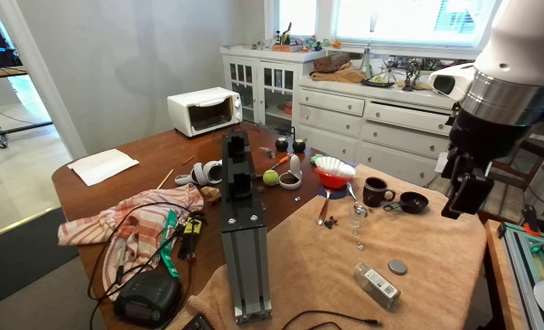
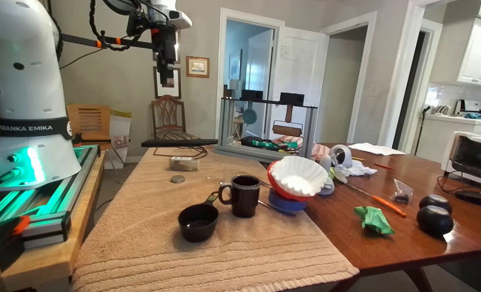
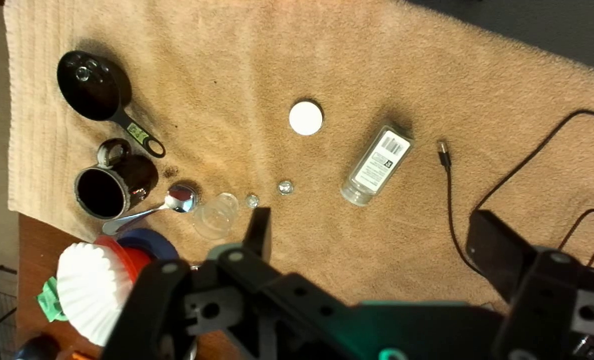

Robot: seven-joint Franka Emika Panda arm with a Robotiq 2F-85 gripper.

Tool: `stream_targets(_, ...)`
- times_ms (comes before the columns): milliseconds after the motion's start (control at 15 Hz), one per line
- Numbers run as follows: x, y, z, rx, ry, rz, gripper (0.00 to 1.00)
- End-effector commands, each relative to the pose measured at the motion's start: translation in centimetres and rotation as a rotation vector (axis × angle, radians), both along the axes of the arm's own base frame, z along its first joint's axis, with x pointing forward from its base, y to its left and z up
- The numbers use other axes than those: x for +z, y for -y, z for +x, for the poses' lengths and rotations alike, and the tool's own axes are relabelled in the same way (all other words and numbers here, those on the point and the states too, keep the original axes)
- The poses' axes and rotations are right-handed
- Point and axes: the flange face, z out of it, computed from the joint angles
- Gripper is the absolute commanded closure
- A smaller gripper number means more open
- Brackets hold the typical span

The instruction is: Put the bottle upright then put the lid on the bottle

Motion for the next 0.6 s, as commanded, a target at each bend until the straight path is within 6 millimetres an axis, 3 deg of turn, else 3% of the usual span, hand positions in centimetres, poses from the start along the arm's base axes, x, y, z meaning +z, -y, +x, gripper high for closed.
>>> stream_targets(0, -0.2, -0.6, 0.1, -0.020, -0.006, 0.017, 0.00)
stream_targets(533, -7.1, -1.3, 3.8, -0.461, -0.066, 0.029, 0.00)
